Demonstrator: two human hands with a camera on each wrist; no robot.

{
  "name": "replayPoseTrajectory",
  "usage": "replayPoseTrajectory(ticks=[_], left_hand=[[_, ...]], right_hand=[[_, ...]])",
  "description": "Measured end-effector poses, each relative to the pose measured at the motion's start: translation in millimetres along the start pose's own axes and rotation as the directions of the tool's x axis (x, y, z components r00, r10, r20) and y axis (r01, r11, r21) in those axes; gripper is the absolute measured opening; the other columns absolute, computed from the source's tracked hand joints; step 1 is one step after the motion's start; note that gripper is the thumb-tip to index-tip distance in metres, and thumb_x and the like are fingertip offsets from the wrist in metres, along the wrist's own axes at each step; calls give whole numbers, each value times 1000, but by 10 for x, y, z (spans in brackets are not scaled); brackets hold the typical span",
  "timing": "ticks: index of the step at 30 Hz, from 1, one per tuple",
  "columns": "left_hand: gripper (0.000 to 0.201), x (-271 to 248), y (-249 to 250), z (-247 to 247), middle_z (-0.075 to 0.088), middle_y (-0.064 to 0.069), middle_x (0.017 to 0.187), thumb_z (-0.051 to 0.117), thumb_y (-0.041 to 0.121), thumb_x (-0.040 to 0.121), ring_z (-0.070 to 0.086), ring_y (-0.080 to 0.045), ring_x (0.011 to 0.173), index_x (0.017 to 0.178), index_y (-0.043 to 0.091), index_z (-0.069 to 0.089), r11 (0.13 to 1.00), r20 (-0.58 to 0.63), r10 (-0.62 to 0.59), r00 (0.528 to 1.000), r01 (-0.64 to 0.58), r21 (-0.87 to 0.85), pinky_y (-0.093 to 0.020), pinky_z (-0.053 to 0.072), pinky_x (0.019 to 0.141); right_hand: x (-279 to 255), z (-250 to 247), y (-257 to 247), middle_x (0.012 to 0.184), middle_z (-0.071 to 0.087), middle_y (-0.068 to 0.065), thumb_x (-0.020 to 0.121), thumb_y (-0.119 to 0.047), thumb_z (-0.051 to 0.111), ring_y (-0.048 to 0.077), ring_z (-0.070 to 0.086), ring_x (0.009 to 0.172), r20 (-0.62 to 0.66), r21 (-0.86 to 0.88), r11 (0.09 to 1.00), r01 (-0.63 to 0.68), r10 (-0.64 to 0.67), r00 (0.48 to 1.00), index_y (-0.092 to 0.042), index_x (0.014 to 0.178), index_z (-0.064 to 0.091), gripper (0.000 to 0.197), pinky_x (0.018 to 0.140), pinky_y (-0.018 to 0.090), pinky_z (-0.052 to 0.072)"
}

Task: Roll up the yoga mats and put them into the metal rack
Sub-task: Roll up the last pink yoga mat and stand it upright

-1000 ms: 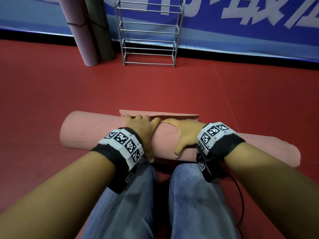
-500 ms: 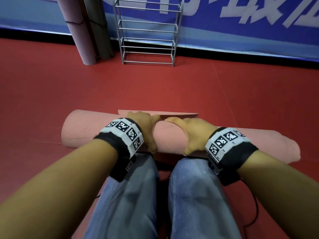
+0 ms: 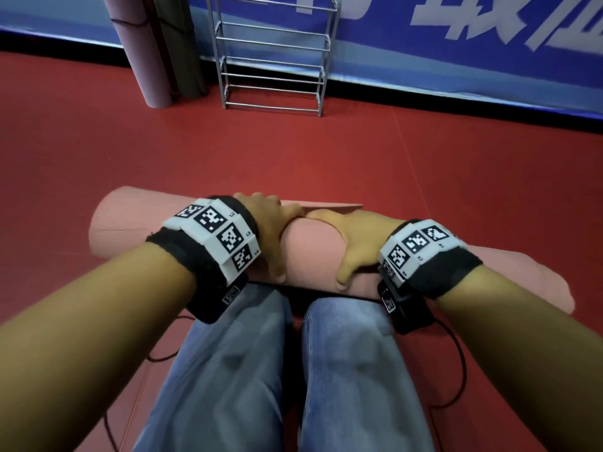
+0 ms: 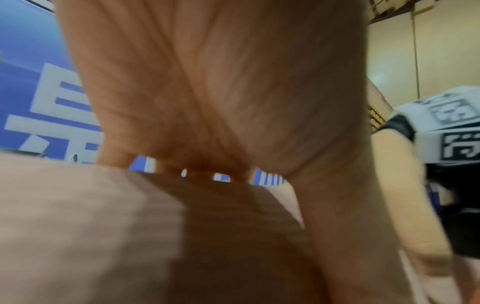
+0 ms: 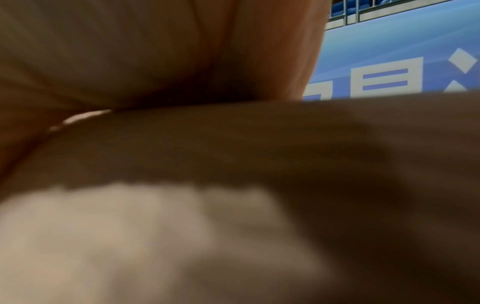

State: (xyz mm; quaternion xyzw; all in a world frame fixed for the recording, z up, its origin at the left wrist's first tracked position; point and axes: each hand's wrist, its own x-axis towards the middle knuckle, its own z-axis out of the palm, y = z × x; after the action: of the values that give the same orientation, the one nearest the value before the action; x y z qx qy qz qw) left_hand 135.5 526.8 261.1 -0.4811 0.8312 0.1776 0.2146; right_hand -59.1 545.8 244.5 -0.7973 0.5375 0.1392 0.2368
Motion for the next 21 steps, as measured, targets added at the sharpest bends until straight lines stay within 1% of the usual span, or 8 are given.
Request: replayPoseTrajectory(ticks=[5, 7, 9, 12, 14, 16, 19, 21], left_hand=[[122, -28, 106, 148, 52, 1, 131, 88, 63, 40, 49, -24, 122, 142, 35, 26, 998, -84, -23, 996, 28, 60, -44, 37, 104], [119, 7, 53, 130, 56, 4, 122, 89, 61, 38, 54, -22, 113, 139, 37, 30, 999, -69, -33, 997, 34, 13, -40, 43, 98], [109, 66, -38, 96, 61, 13, 105, 91, 56, 34, 59, -12, 95, 129, 41, 39, 989, -23, -37, 999, 34, -142, -31, 48, 85], [96, 163, -146, 81, 61, 22, 92, 94, 46, 32, 56, 3, 82, 114, 43, 45, 953, 78, -10, 997, 33, -301, -24, 45, 78], [94, 166, -121, 86, 61, 19, 98, 91, 54, 32, 57, -3, 85, 113, 43, 45, 961, 78, -9, 997, 31, -273, -26, 44, 80], [98, 122, -51, 100, 59, 11, 107, 85, 62, 38, 55, -15, 95, 122, 36, 44, 992, 0, -43, 999, 42, -120, -31, 42, 84], [114, 26, -11, 244, 50, 0, 131, 81, 68, 45, 47, -24, 120, 141, 31, 31, 995, -158, -50, 986, 63, 75, -47, 32, 104], [125, -28, -35, 326, 43, -3, 140, 83, 68, 44, 41, -27, 129, 147, 31, 21, 991, -194, -45, 980, 68, 115, -54, 25, 111]], right_hand=[[38, 88, -41, 128, 56, 9, 46, -42, 92, 28, 56, 109, 18, 40, 999, -8, 8, 1000, -34, 150, 13, 131, 96, 41, 48], [16, 99, -48, 134, 48, 9, 47, -48, 91, 28, 51, 118, 3, 44, 999, -13, 12, 1000, -34, 152, 8, 134, 101, 44, 45], [-18, 120, -102, 137, 42, 9, 48, -60, 87, 29, 43, 125, -38, -41, 998, -44, 43, 998, -37, 152, -3, 139, 104, 48, 40], [-11, 202, -186, 134, 44, 9, 46, -61, 88, 30, 45, 122, -95, -144, 986, -78, 64, 993, -38, 152, -6, 143, 102, 49, 38], [18, 233, -197, 130, 48, 8, 45, -57, 89, 29, 47, 117, -112, -121, 989, -89, 75, 991, -39, 151, -1, 141, 99, 47, 39], [27, 240, -180, 125, 50, 8, 46, -55, 90, 29, 49, 114, -132, -108, 990, -89, 74, 988, -40, 151, 3, 137, 98, 46, 40], [53, 228, -157, 119, 52, 7, 48, -52, 89, 29, 51, 111, -148, -78, 994, -82, 70, 987, -41, 149, 9, 130, 92, 43, 40], [92, 200, -159, 117, 52, 6, 48, -52, 89, 28, 53, 107, -128, -67, 995, -69, 60, 990, -42, 148, 10, 128, 91, 41, 42]])
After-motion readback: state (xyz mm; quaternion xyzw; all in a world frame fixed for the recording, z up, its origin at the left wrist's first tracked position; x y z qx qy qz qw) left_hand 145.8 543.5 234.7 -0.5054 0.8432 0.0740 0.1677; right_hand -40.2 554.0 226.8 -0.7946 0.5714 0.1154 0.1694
